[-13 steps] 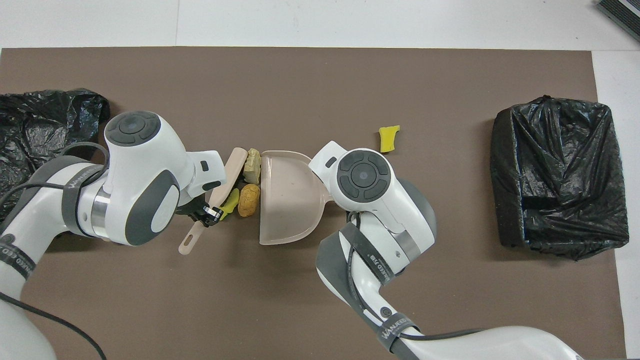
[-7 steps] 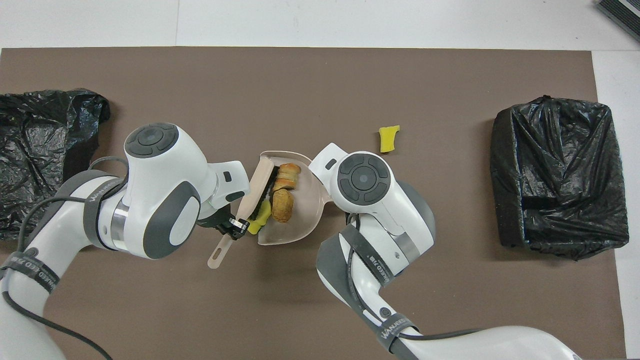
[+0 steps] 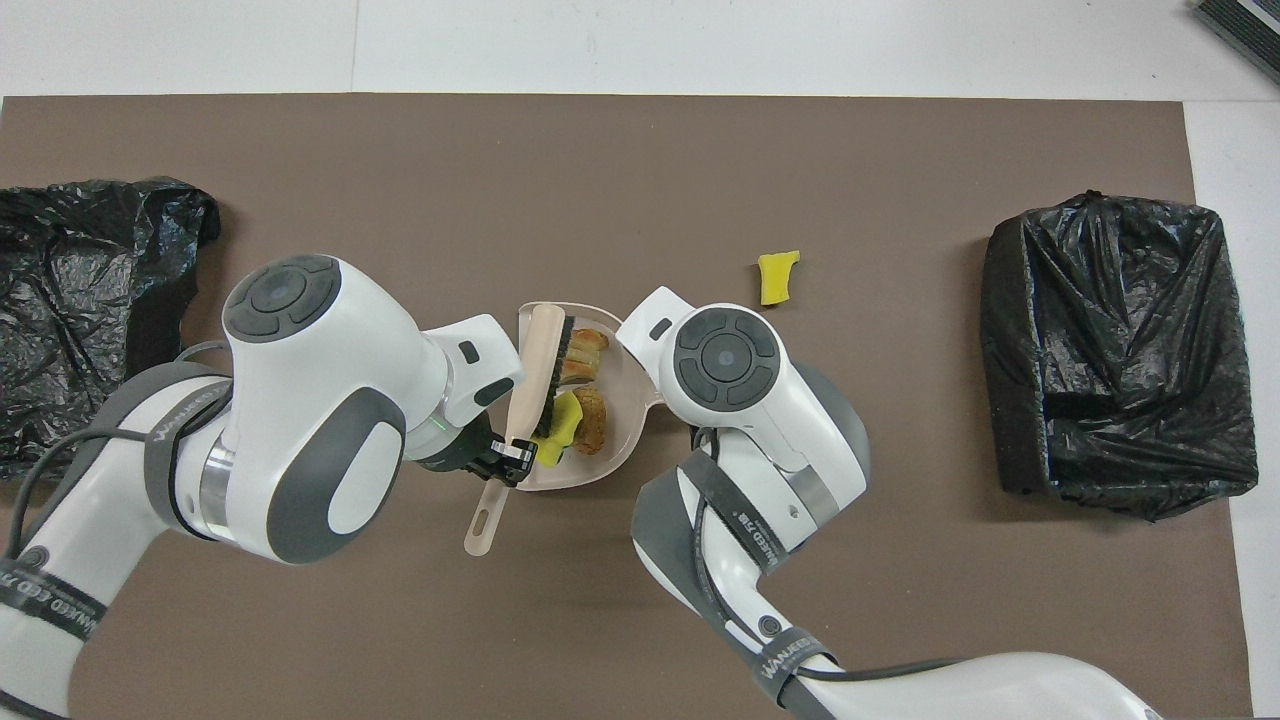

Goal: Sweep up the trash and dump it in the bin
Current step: 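Brush the yellow sponge piece into the dustpan with the left gripper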

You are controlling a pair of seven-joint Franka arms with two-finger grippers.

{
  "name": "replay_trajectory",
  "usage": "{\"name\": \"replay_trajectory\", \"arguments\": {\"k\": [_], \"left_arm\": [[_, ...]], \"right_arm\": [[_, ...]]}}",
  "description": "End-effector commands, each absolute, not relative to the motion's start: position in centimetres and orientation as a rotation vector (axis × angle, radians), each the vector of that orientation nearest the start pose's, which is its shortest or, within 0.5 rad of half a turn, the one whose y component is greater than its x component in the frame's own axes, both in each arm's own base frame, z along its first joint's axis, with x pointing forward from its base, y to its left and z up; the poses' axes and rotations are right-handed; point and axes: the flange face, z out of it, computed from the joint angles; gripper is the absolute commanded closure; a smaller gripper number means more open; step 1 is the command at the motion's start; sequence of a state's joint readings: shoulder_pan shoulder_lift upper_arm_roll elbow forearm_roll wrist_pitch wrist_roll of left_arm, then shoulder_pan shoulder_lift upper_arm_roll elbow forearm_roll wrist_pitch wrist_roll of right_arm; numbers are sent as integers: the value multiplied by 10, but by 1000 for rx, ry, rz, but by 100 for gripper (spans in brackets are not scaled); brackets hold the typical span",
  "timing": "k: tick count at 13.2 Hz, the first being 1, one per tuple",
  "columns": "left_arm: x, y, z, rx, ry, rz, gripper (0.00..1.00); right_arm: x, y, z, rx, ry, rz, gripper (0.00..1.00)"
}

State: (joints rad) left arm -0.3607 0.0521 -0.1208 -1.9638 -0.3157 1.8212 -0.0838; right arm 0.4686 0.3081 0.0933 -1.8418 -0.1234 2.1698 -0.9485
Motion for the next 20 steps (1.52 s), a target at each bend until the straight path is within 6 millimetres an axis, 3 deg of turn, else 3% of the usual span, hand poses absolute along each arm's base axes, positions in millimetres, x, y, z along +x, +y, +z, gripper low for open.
{"name": "replay_trajectory", "arguments": {"k": [1,4,7,9,13,18,20], "left_arm": [[465,-287,459,-3342,382,443,100],[463,-295,460,-3370,281,455,100],[451,-320,462,-3392,199,424,100],[443,-330,451,-3388,215,413,100],[443,-310,412,-3384,112,389,100],[464,-248,397,-3379,-71,403,100],[468,-237,396,-3381,-83,401,100]], "right_arm": [[531,330,364,2181,2174,14,100],[529,331,364,2178,2177,4,100],[529,331,365,2180,2175,2,100],[528,330,365,2173,2176,-9,100],[527,329,364,2169,2179,-21,100],[524,327,361,2173,2176,-30,100],[523,328,361,2174,2175,-33,100]]}}
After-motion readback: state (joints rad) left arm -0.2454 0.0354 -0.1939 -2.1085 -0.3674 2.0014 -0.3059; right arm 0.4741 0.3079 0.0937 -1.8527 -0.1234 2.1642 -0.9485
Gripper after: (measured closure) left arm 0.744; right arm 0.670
